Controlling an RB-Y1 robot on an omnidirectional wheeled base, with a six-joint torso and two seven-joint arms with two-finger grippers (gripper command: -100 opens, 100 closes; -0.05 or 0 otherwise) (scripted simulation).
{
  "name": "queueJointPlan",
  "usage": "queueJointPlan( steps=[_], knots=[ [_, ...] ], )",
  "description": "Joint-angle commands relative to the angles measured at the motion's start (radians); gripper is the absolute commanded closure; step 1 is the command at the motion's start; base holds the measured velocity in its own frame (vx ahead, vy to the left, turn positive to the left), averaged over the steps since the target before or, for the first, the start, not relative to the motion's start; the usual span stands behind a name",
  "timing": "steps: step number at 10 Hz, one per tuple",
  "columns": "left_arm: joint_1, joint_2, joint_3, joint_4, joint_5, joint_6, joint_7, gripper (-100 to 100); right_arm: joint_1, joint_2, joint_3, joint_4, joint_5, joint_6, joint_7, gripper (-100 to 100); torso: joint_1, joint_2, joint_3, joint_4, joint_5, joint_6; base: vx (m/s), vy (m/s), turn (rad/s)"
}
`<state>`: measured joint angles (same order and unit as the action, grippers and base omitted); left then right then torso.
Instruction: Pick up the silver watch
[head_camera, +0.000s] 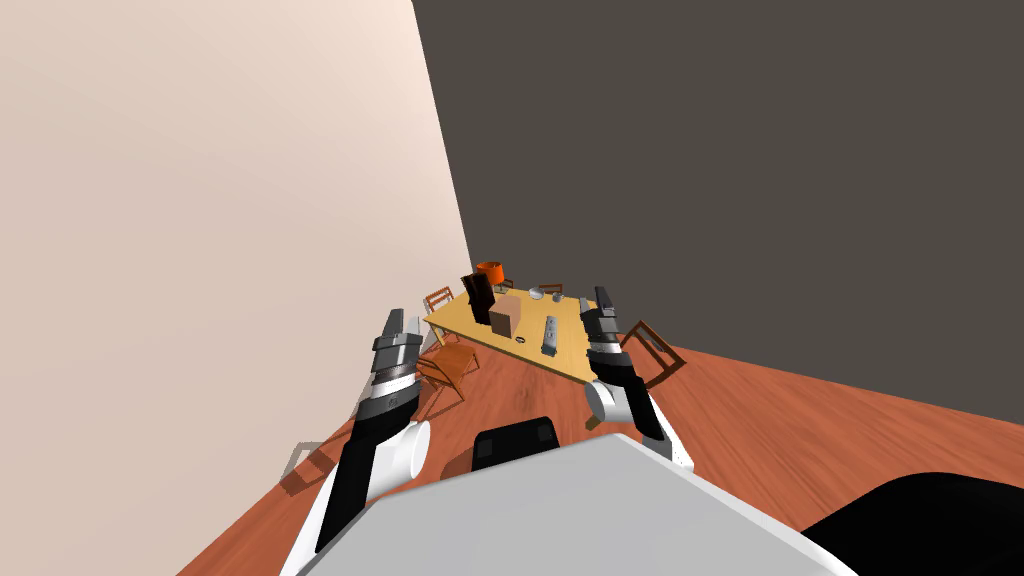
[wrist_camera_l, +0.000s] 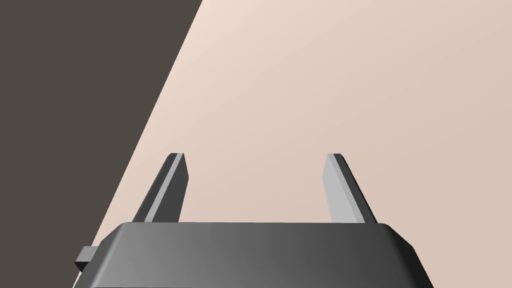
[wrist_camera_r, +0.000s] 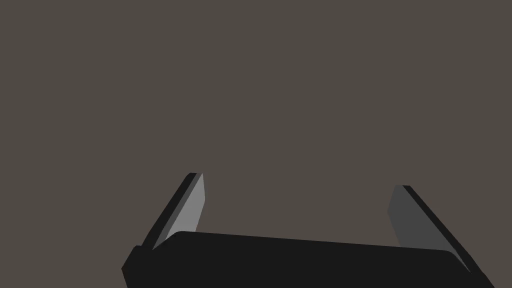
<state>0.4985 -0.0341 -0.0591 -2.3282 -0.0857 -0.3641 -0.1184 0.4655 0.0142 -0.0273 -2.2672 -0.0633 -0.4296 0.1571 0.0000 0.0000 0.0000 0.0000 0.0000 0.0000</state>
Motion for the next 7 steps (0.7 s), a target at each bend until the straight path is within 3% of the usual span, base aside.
queueJointPlan(
  steps=[1, 7],
  knots=[
    [0.000, 0.000, 0.000, 0.000, 0.000, 0.000, 0.000, 0, -0.003, -0.032, 0.005, 0.005, 0.006, -0.001, 0.002, -100, 0.000, 0.000, 0.000, 0.000, 0.000, 0.000, -0.018, 0.000, -0.002],
    [0.000, 0.000, 0.000, 0.000, 0.000, 0.000, 0.000, 0, -0.025, -0.155, 0.056, 0.073, 0.071, -0.008, 0.025, -100, -0.002, 0.005, 0.003, 0.001, 0.000, 0.000, -0.067, -0.013, -0.002]
  ],
)
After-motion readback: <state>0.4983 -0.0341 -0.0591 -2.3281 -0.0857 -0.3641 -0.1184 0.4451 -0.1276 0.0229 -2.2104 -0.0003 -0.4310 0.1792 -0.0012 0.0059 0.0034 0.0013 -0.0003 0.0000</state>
